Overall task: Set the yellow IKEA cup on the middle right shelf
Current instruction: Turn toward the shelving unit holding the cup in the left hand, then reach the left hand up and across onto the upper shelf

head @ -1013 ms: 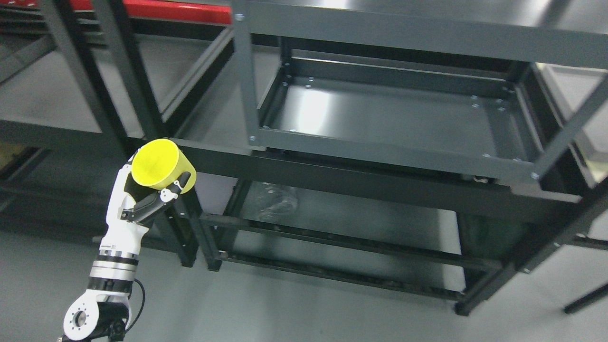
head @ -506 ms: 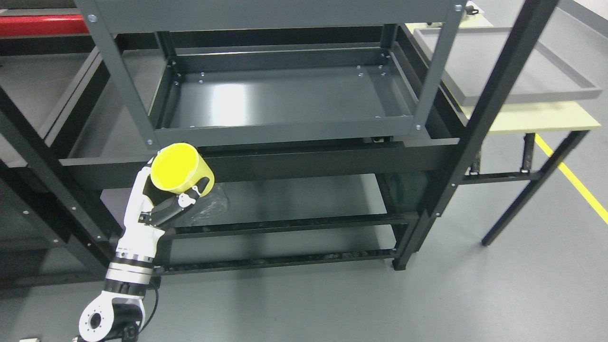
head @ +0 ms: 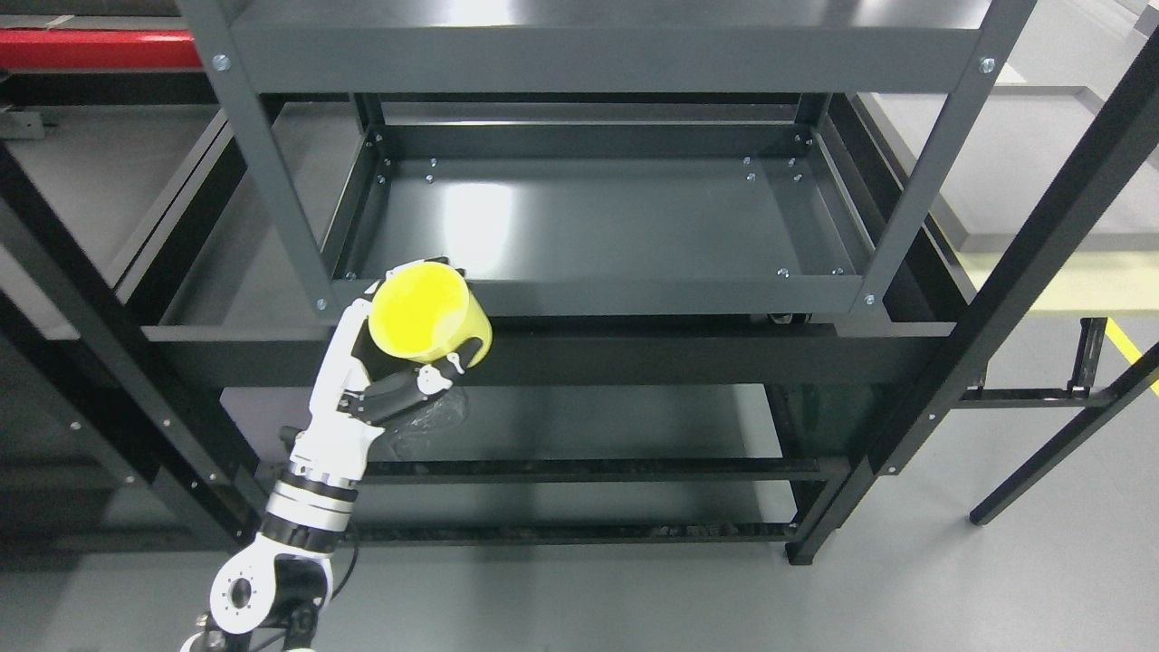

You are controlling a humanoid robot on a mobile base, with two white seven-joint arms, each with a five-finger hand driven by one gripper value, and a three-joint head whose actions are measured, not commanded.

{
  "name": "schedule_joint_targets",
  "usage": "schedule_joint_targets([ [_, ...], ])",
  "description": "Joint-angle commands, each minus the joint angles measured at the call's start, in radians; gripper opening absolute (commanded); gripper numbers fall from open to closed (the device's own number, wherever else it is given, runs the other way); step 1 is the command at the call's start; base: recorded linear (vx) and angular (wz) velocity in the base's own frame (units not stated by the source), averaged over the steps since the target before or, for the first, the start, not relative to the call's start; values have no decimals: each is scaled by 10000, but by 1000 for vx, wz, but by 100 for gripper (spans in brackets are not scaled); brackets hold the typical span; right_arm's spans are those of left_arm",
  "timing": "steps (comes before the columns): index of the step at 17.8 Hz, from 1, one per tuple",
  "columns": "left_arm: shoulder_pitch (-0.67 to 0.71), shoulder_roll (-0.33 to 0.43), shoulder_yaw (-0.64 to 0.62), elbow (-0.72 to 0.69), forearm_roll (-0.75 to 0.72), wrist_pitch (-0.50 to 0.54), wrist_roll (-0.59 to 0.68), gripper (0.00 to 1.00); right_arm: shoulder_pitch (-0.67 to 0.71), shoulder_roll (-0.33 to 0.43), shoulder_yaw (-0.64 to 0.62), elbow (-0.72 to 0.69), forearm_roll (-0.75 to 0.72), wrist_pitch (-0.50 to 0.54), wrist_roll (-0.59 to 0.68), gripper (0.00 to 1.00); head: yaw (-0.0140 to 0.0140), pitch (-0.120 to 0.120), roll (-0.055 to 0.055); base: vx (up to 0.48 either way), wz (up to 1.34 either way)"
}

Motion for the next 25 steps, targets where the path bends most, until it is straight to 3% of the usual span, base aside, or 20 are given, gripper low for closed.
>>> schedule_joint_targets([
  [1,-452,174,-2635,-601,0,17,-9,2,139,-175,168,0,-245,6,-10,99,0,0,0,203,-75],
  [12,-3566,174,-7223,-571,965,216,-40,2,139,-175,168,0,-245,6,-10,99,0,0,0,195,117],
  [19,-5145,174,-7273,-601,2482,109,36,2,139,-175,168,0,-245,6,-10,99,0,0,0,54,79],
  [23,-6570,174,-5879,-571,3343,323,938,0,139,-175,168,0,-245,6,-10,99,0,0,0,41,62],
  [25,-7368,174,-5065,-479,3359,1103,2073,0,139,-175,168,0,-245,6,-10,99,0,0,0,6,15],
])
